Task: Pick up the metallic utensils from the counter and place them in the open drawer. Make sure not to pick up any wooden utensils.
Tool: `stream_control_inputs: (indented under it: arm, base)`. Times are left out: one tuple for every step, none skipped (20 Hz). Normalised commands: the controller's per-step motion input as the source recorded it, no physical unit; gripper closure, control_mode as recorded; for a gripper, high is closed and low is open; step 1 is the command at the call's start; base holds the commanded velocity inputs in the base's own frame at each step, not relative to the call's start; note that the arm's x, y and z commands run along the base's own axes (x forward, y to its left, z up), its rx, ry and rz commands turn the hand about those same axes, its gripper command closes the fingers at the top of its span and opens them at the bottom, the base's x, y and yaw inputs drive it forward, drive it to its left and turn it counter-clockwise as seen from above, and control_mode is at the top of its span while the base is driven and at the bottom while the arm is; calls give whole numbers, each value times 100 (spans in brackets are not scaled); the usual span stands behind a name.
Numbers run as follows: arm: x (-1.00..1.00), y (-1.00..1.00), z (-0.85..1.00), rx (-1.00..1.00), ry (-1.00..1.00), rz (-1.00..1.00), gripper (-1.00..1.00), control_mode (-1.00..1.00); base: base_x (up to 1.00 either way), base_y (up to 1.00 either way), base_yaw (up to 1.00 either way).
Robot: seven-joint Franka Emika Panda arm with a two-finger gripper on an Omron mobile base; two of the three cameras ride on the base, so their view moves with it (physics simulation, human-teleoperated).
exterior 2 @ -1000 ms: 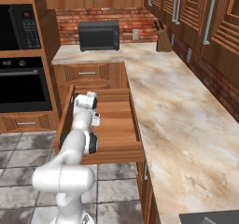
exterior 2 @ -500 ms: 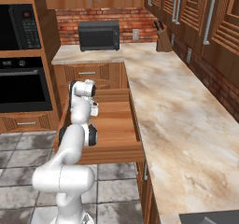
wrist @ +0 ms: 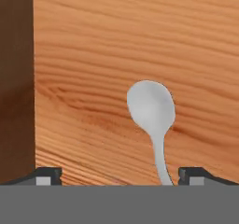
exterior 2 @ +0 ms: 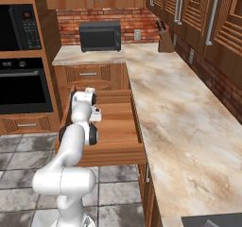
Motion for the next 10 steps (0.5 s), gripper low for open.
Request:
stream_control_inputs:
  arm:
    - [51,0,-56,0,0,5,-100,-100]
    - [52,0,-69,0,0,7,-100,-100]
    - [51,0,-79,2,0,7,-100,-100]
    - [55,0,-84,3,4,7,-100,-100]
    - [56,0,-71,3,2,7,-100,-100]
    - [46,0,-43,1,0,7,-100,-100]
    - [16,0,-1,0,0,3,-100,-100]
    - [0,0,4,0,0,0,-100,-100]
    - [-2,0,31,0,0,0,-100,-100]
    - [-8,0,57,0,0,0,-100,-100]
  base:
    - [0,0,0]
    - [0,0,0]
    - [0,0,0]
    - [0,0,0]
    - [0,0,0]
    - [0,0,0]
    - [0,0,0]
    - [0,0,0]
    - [0,0,0]
    - [0,0,0]
